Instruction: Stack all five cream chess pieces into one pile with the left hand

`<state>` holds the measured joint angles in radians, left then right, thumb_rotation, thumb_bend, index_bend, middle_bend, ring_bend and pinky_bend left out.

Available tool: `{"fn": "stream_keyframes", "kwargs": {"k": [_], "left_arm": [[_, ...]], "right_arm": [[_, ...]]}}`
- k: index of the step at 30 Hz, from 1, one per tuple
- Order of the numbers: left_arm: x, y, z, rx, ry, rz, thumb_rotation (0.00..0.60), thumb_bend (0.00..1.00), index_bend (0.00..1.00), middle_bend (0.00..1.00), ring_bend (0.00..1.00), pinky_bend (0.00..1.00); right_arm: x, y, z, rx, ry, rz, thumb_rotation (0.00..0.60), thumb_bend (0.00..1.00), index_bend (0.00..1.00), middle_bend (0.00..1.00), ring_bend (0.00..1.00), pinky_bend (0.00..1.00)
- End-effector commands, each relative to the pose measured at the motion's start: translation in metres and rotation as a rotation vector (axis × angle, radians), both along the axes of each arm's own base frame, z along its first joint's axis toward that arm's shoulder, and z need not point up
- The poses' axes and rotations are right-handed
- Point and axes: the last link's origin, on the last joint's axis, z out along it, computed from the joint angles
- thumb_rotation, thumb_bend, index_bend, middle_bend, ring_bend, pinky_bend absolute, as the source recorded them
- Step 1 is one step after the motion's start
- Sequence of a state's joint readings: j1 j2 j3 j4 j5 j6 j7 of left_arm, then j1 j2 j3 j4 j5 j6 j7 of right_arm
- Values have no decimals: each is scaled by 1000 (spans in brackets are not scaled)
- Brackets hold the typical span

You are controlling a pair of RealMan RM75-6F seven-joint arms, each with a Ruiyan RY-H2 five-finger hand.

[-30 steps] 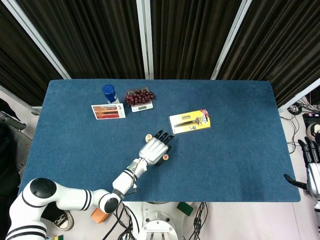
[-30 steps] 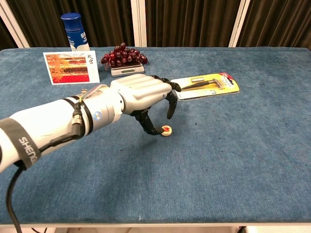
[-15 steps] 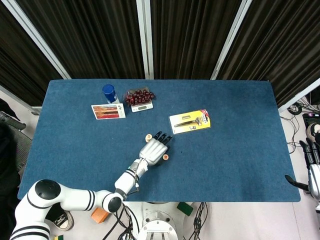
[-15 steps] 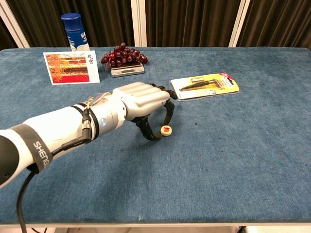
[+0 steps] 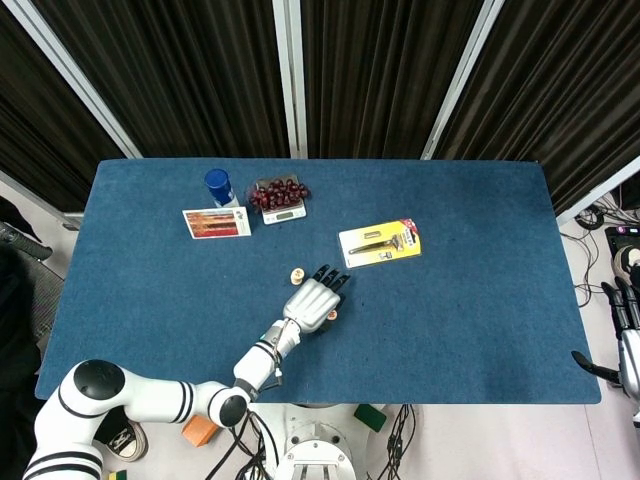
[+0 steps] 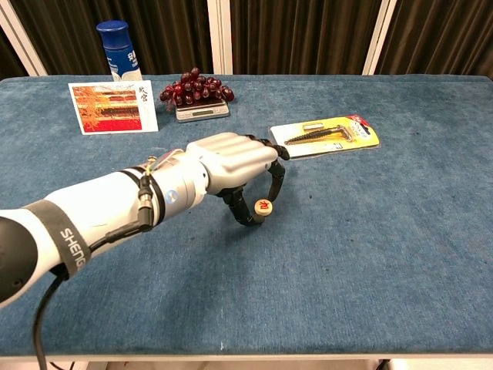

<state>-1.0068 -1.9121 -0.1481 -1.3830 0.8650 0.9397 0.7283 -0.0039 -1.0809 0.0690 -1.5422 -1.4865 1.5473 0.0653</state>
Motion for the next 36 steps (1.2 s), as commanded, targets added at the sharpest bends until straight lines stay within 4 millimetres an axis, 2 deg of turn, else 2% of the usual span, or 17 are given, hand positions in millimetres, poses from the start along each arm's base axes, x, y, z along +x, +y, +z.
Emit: {"fn": "stream_keyframes", "kwargs": {"k": [1,9,13,20,26,30,36], "left_arm": [[0,0,0,1,-2,1,600,324,452,37,0,0],[-4,5,-1,13,5,8,600,346,496,48,0,0],[-5,8,6,17,-16,19,600,356,505,52,0,0],[-1,29,44,64,-111,73,600,357,505,52,0,0],[-10,53,70,102,-147,171,600,351,505,52,0,0],[-17,62,75,100,-138,222,600,350,505,52,0,0],[-25,65,71,94,-84,236,600,349,505,51,0,0]], "right_arm": [[0,0,0,1,0,0,600,153,0,24,0,36],[0,0,0,-1,1,-1,600,153,0,24,0,36],[1,-1,0,-2,0,0,600,153,0,24,0,36],[2,-3,-1,2,1,7,600,153,0,24,0,36],[2,-4,-2,5,-2,6,600,153,0,24,0,36],[1,-4,-3,7,-4,5,600,153,0,24,0,36],[1,-6,-3,10,-3,4,600,153,0,24,0,36]]}}
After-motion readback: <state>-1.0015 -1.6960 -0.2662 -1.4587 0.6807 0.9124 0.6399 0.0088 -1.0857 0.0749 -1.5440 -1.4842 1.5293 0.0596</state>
